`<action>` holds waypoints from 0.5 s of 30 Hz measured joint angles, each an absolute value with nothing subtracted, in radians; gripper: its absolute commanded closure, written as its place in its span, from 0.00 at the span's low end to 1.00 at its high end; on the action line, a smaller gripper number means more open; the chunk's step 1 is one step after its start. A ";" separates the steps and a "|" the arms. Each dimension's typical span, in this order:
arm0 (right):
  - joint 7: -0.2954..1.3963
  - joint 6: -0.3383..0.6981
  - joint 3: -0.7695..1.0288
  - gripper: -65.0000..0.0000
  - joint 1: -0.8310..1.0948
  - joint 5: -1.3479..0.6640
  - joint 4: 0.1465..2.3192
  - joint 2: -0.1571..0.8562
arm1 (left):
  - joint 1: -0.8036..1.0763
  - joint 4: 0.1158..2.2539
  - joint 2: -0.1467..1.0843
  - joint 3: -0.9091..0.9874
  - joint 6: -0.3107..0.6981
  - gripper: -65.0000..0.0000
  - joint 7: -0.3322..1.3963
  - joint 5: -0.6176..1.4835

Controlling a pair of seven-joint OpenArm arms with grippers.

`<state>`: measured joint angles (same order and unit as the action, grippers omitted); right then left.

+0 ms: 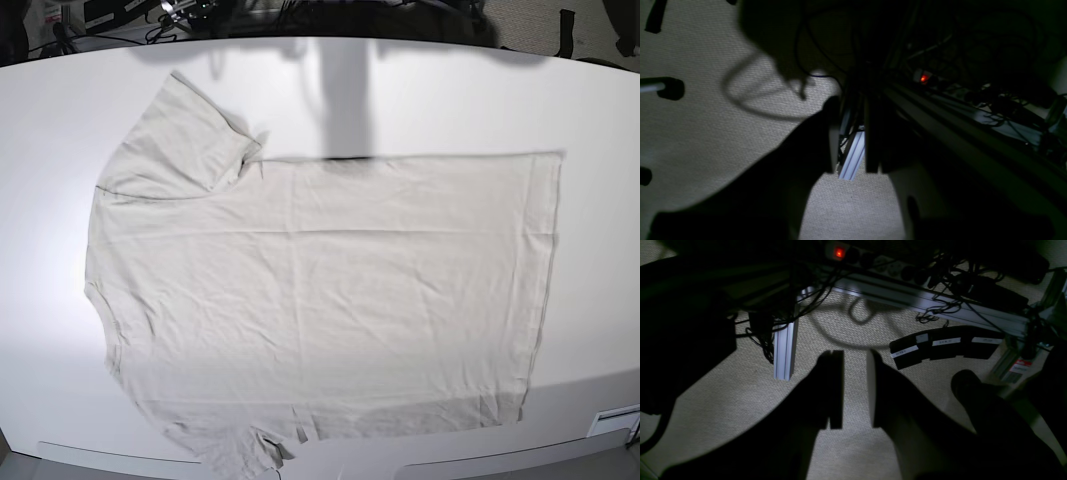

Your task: Fold the T-shirt properly

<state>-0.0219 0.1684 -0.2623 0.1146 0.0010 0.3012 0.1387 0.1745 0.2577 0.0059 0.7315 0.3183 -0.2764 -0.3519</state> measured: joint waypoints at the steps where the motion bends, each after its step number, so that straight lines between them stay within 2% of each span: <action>1: -0.022 0.168 -0.262 0.80 0.115 0.001 0.301 0.142 | 0.175 0.257 0.006 0.731 0.318 0.79 -0.277 -0.352; 15: -0.022 0.192 -0.262 0.80 0.117 0.050 0.302 0.141 | 0.191 0.258 0.013 0.731 0.318 0.79 -0.311 -0.351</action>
<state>-0.0223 0.1917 -0.2623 0.1165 0.0502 0.3019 0.1413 0.1909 0.2581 0.0132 0.7315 0.3180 -0.3115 -0.3511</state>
